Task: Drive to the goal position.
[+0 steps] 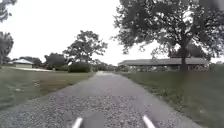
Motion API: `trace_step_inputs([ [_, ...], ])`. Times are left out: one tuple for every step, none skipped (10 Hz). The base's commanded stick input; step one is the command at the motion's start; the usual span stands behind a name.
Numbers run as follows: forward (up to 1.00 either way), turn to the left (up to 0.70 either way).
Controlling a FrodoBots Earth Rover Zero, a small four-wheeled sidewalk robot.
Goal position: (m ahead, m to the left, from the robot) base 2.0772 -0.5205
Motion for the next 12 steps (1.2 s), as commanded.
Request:
trace_step_inputs([
  [0.7,0.0],
  [0.7,0.0],
  [0.7,0.0],
  [0.7,0.0],
  [0.7,0.0],
  [0.7,0.0],
  [0.7,0.0],
  [0.7,0.0],
  [0.7,0.0],
  [0.7,0.0],
  [0.7,0.0],
  [0.7,0.0],
])
